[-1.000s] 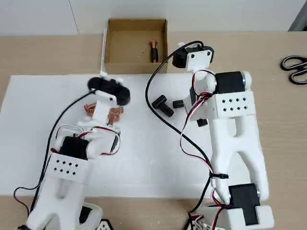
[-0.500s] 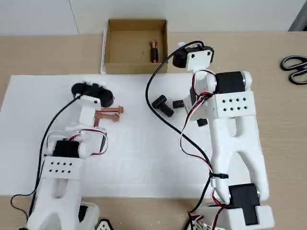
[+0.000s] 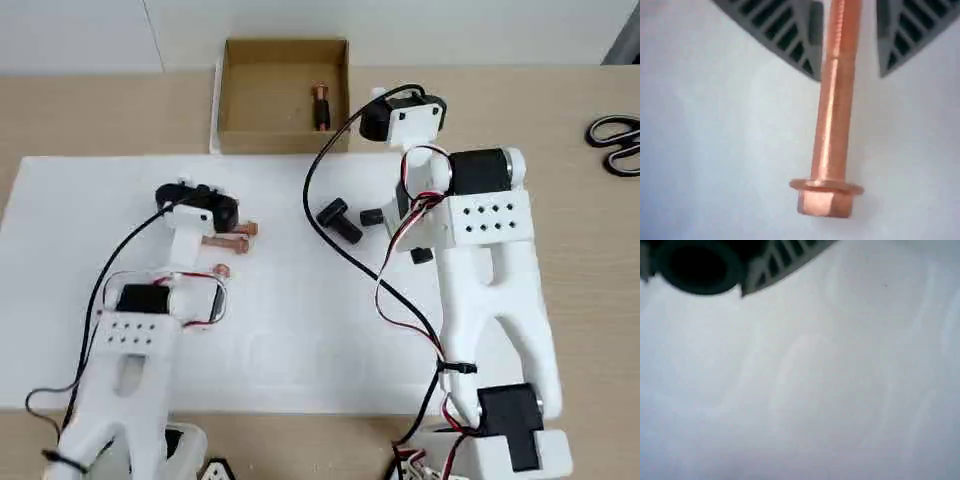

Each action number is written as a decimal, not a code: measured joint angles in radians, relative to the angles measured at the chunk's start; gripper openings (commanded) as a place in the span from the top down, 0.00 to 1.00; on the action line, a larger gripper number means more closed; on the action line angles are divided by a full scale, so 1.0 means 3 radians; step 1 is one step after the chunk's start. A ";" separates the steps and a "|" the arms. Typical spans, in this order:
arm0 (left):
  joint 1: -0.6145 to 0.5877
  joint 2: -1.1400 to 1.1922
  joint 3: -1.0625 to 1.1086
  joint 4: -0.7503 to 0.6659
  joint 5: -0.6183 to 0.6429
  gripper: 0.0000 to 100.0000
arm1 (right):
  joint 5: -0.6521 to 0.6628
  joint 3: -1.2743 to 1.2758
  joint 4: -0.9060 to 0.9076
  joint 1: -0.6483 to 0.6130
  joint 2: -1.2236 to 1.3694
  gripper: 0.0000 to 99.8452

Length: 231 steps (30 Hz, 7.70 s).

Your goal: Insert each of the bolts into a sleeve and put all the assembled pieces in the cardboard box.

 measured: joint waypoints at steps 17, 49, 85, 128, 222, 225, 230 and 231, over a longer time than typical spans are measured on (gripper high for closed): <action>0.0005 0.1192 -0.0905 0.0220 0.0010 0.93 | 0.0000 0.0000 0.0000 0.0000 0.0000 1.00; 0.0133 0.1688 -0.0915 -0.0087 0.0138 0.93 | 0.0000 0.0000 0.0000 0.0005 0.0000 1.00; 0.0767 0.1376 -0.3253 0.2107 0.1381 0.99 | 0.0000 0.2061 -0.0716 0.0276 -0.2926 1.00; 0.1345 -0.0225 -0.2368 0.0696 0.1739 0.99 | -0.0690 0.5319 -0.3064 -0.0394 -0.5534 0.99; 0.2066 -0.1227 0.0690 -0.2649 0.1626 0.99 | -0.0987 0.5575 -0.3370 -0.1110 -0.5611 1.00; 0.2066 -0.1227 0.0726 -0.2654 0.1626 0.99 | -0.0987 0.5575 -0.3370 -0.1110 -0.5611 1.00; 0.2071 -0.1238 0.0731 -0.2537 0.1626 0.99 | -0.0992 0.5575 -0.3370 -0.1110 -0.5606 1.00; 0.2071 -0.1243 0.0731 -0.2481 0.1626 0.99 | -0.0992 0.5580 -0.3370 -0.1110 -0.5606 1.00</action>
